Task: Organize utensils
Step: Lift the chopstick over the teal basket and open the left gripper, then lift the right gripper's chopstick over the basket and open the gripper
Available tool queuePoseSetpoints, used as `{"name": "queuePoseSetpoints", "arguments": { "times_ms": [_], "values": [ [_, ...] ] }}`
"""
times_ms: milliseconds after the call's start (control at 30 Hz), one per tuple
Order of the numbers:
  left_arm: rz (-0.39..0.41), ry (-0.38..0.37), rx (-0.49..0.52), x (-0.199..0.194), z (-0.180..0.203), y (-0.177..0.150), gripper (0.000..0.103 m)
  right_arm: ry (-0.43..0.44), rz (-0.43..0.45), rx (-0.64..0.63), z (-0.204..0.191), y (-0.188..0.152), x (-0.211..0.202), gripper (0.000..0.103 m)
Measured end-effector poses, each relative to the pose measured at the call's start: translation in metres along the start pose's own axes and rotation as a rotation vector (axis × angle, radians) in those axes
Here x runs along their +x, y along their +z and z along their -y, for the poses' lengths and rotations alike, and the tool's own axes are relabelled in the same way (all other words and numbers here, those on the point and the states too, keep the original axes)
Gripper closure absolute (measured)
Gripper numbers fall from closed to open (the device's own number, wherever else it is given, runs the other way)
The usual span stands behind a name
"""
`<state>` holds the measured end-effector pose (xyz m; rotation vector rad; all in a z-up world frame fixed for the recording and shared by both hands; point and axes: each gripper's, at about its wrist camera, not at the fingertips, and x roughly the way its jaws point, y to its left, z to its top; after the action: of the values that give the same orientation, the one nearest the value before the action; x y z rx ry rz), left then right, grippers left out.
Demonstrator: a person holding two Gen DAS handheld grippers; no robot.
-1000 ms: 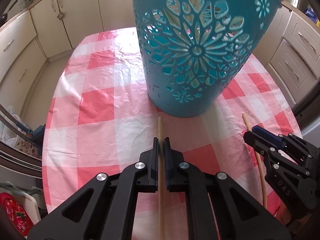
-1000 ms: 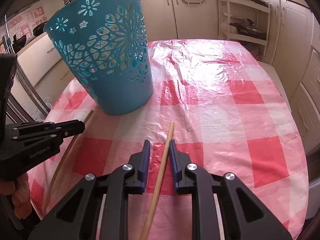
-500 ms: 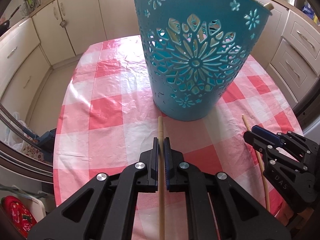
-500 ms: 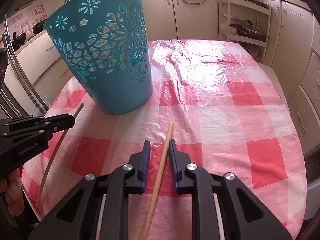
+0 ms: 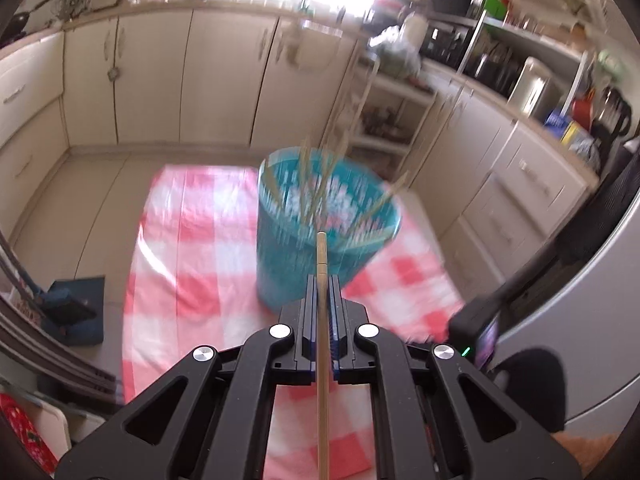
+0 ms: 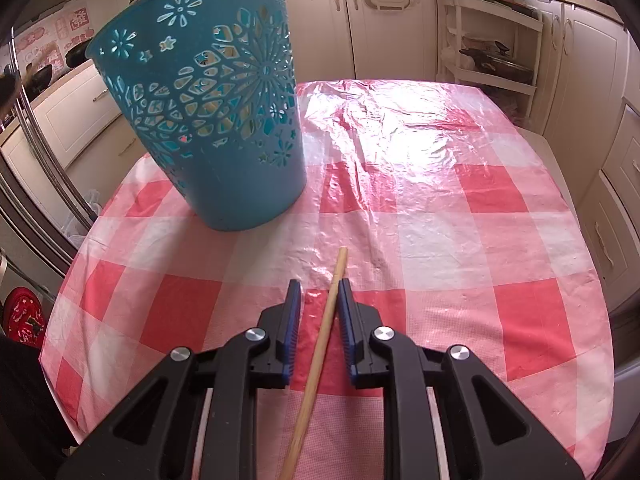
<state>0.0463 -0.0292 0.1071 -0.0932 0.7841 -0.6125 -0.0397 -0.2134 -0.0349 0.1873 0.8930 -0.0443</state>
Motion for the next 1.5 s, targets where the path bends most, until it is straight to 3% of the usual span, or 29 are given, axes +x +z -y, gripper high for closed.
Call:
{"name": "queuePoseSetpoints", "arguments": {
  "times_ms": [200,467,667,967,1000,1067,1100,1133,1233,1367,1500],
  "values": [
    [0.208,-0.017,-0.004,-0.018,0.019,0.07,0.098,0.005,0.0,0.005,0.0,0.0,-0.001,0.083],
    [0.408,0.058,-0.02,0.025,0.024,0.12,0.098,0.006,-0.001,0.004,0.0,0.001,0.0,0.083],
    [0.424,0.113,-0.052,0.07,0.009,0.12,0.098,0.007,-0.002,-0.005,-0.001,0.001,0.001,0.081],
    [0.297,0.152,0.026,0.099,0.009,0.086,0.097,0.007,-0.004,-0.012,-0.002,0.001,0.001,0.08],
    [0.278,0.158,0.033,0.097,0.008,0.082,0.092,0.008,-0.003,-0.011,-0.002,0.001,0.001,0.079],
    [0.255,0.191,0.046,0.089,0.005,0.072,0.066,0.011,-0.004,-0.009,-0.002,0.001,0.001,0.079],
    [0.258,0.217,0.048,0.081,0.003,0.067,0.045,0.013,-0.004,-0.007,-0.001,0.002,0.001,0.079],
    [0.269,0.244,0.049,0.071,0.001,0.061,0.034,0.017,-0.004,-0.005,-0.001,0.002,0.001,0.079],
    [0.29,0.294,0.066,0.039,-0.008,0.047,0.016,0.049,-0.006,0.026,0.005,0.001,0.0,0.079],
    [0.33,0.382,0.037,0.008,-0.032,0.028,0.009,0.035,-0.007,0.016,0.004,0.0,-0.001,0.079],
    [0.28,0.412,-0.116,0.009,-0.071,0.011,0.008,0.0,-0.029,-0.042,-0.006,-0.003,-0.005,0.07]
  ]
}}
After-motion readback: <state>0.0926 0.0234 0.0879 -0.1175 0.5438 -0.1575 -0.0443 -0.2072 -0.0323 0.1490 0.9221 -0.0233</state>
